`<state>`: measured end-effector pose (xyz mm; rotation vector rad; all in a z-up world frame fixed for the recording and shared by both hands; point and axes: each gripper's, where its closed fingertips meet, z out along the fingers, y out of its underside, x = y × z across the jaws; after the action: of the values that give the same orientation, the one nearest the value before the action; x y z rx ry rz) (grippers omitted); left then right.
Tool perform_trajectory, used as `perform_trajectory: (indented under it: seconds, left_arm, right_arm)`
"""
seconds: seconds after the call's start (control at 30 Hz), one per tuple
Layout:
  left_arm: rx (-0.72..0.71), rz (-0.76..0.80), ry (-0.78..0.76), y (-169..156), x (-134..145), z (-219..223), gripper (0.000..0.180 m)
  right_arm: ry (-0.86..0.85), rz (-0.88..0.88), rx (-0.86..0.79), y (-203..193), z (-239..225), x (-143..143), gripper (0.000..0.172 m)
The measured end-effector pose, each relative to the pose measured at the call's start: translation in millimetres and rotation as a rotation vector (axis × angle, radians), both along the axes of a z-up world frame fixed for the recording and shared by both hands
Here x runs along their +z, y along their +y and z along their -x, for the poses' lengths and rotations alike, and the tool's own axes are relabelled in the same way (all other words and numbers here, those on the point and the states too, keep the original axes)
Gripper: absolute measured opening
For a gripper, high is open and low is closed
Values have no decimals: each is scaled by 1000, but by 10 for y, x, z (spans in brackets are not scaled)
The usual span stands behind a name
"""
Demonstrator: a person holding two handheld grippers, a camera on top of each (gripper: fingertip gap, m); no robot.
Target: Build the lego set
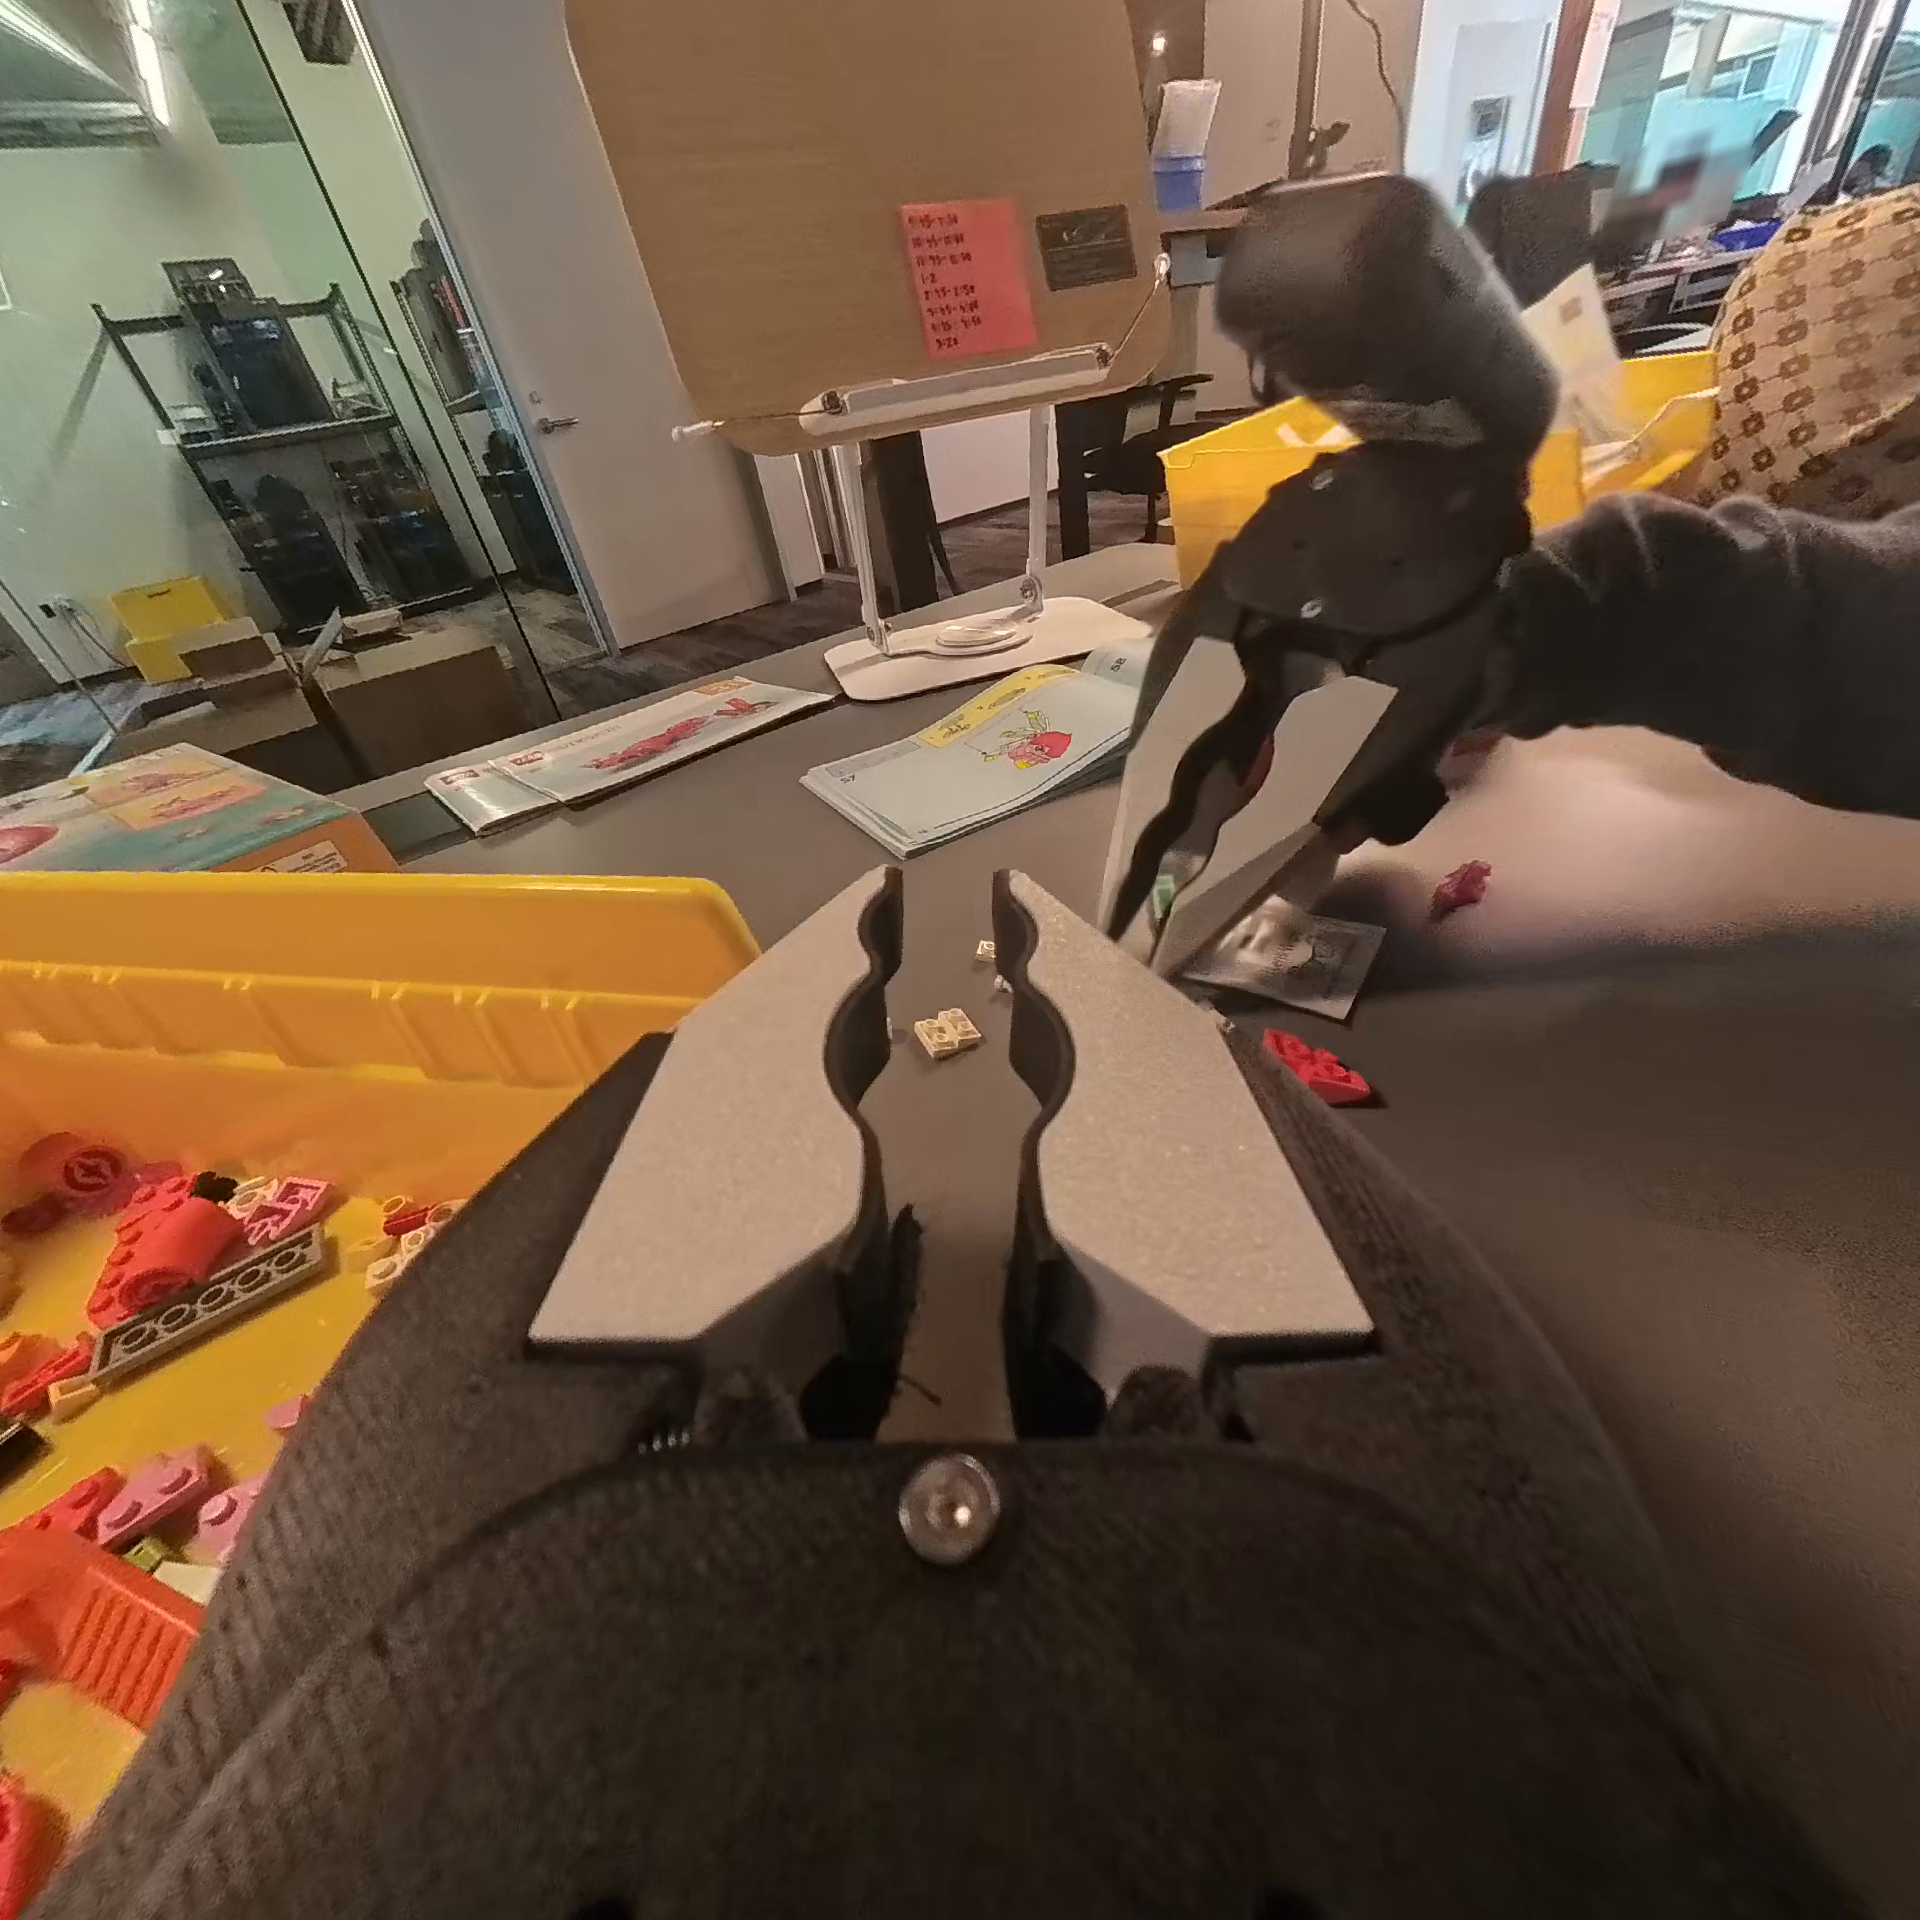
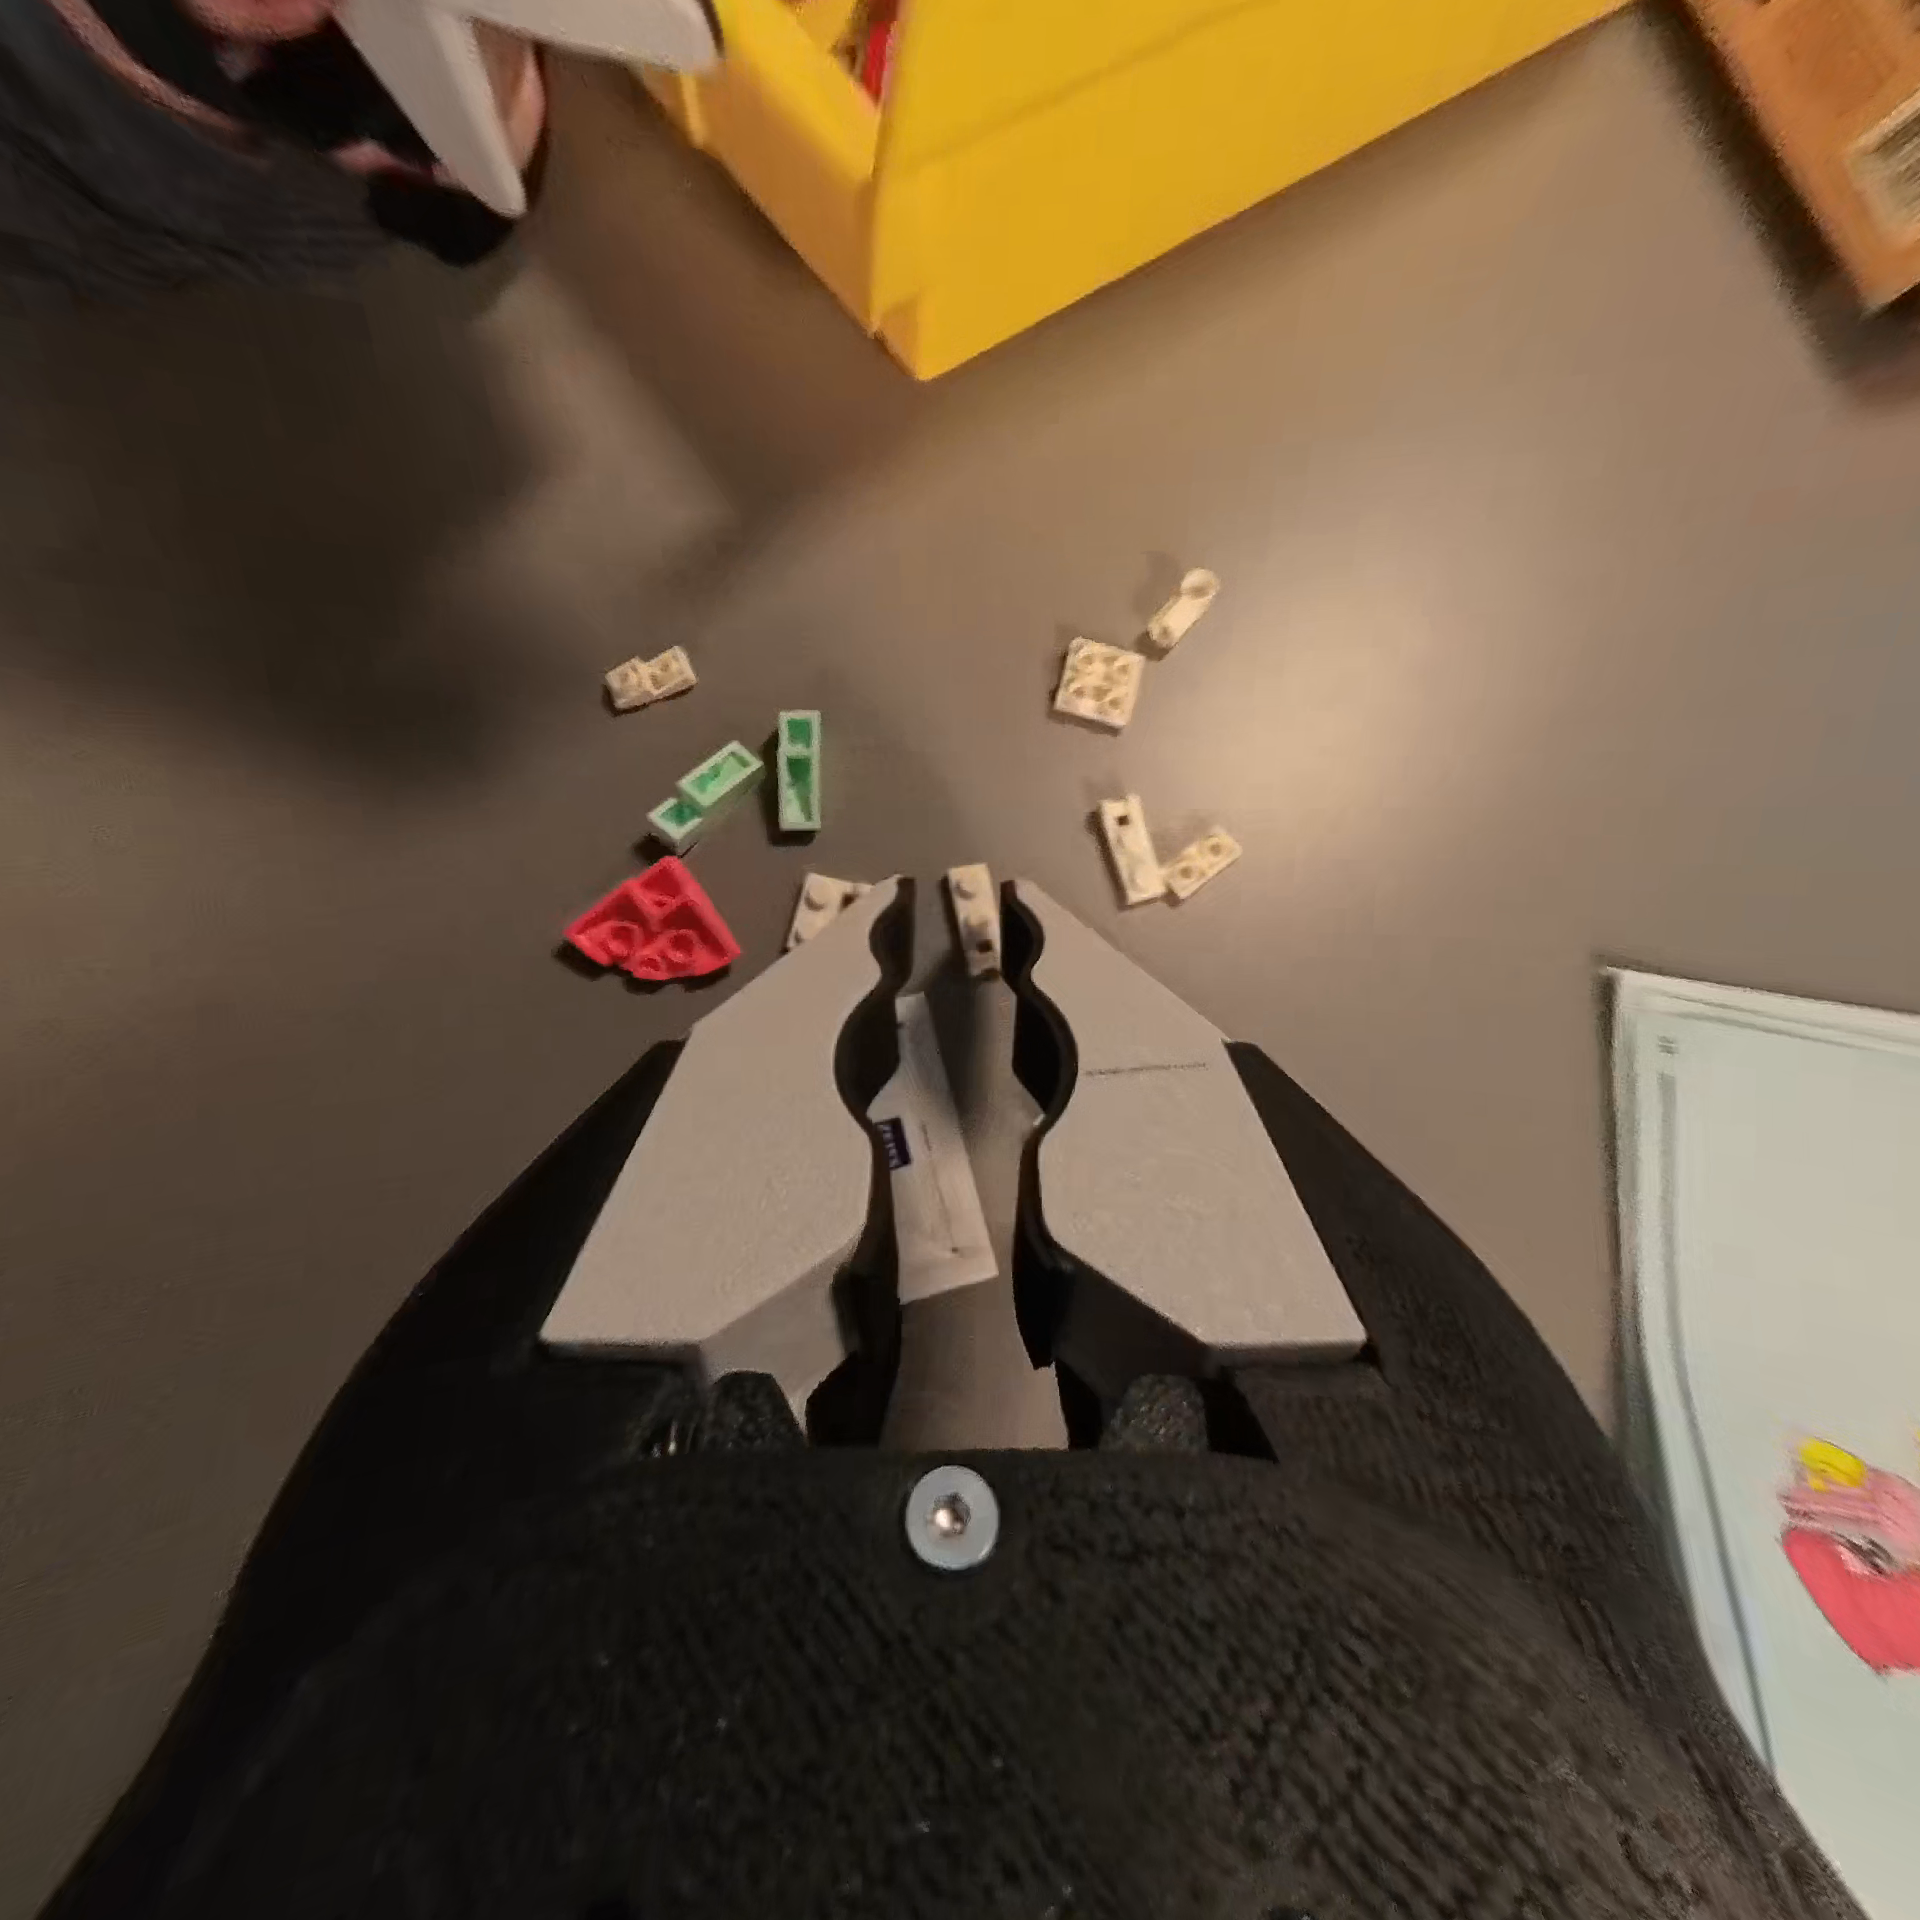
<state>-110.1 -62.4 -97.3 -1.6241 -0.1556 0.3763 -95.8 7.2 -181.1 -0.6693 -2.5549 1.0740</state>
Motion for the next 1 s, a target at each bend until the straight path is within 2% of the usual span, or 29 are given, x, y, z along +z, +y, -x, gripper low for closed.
perform_trajectory:
  seconds: [0.1, 0.2, 0.3, 0.37, 0.43, 0.53, 0.63, 0.8, 0.9, 1.0]
  left_arm:
    - [-9, -8, 10, -4, 25, -29, 16]
    - [-9, -11, 24, -11, 40, -47, 16]
    - [-13, -10, 25, -8, 39, -55, 16]
    - [-47, -4, 19, 13, 25, -104, 16]
    - [-166, 37, -26, 79, -62, -258, 16]
    - [-423, 265, -84, 131, -326, -652, 16]
    - [-432, 498, 35, 142, -573, -705, 24]
    - [-465, 663, 134, 333, -721, -626, 44]
    - [-536, 757, 219, 370, -808, -655, 37]
    - [-585, 845, 204, 356, -926, -650, 32]
  right_arm:
    - [-126, -52, 14, 11, -27, -106, 16]
    - [-170, -69, 6, 12, 2, -120, 6]
    - [-187, -111, -3, 17, -18, -115, 5]
    - [-154, -118, -16, 27, -101, -14, 5]
    - [-138, -63, -29, -15, -310, 153, 5]
    - [-148, -40, -33, -56, -772, 198, 5]
    - [-142, -123, -25, -53, -1124, 26, 5]
    - [-135, -127, -41, -74, -1283, -119, 5]
    - [-149, -98, -65, -74, -1303, -139, 6]
    - [-140, -74, -75, -80, -1301, -138, 6]
